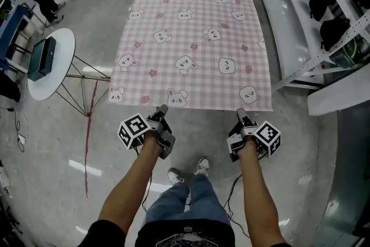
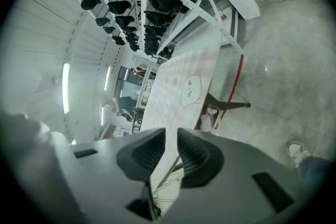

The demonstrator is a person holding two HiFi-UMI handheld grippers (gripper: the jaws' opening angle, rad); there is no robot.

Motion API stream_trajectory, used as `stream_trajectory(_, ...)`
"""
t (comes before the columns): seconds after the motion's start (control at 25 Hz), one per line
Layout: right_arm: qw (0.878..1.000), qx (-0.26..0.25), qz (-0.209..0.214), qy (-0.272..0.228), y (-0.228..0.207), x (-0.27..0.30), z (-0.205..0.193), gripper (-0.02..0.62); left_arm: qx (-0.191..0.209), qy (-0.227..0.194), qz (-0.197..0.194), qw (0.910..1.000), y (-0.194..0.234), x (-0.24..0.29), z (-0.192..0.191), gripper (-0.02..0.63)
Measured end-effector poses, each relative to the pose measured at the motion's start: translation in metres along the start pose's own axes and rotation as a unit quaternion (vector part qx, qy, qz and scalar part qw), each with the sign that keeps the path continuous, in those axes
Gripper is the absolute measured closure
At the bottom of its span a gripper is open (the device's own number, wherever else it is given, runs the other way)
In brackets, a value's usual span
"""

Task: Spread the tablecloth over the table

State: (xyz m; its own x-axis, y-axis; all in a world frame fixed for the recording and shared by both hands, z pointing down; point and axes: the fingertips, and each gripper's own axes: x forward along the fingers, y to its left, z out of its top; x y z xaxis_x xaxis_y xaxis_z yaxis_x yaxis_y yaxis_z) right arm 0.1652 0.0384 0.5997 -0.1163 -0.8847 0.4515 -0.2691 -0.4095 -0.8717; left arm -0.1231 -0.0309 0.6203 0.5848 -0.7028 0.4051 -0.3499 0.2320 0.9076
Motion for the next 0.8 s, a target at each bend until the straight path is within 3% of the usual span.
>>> stream_trajectory(0.24, 0.999, -0.034, 0.031, 0.006, 0.062, -0.018, -0.004, 0.525, 0.033, -0.005, -0.03, 0.999, -0.056, -0.026, 0.011, 0.545)
stream_trajectory(0.48, 0.989, -0.124, 0.075, 0.014, 0.153, -0.04, -0.001, 0.529, 0.14, -0.018, -0.062, 0.9881, -0.142, -0.052, 0.036, 0.551)
stream_trajectory(0.64, 0.971, -0.219, 0.095, 0.004, 0.212, -0.06, 0.011, 0.543, 0.235, -0.018, -0.081, 0.9685, -0.202, -0.068, 0.046, 0.56)
stream_trajectory(0.72, 0.959, -0.266, 0.102, -0.004, 0.238, -0.069, 0.017, 0.551, 0.294, -0.009, -0.087, 0.9517, -0.23, -0.074, 0.047, 0.561)
stream_trajectory(0.8, 0.943, -0.315, 0.104, -0.016, 0.264, -0.078, 0.022, 0.556, 0.36, -0.006, -0.093, 0.9284, -0.261, -0.08, 0.049, 0.565)
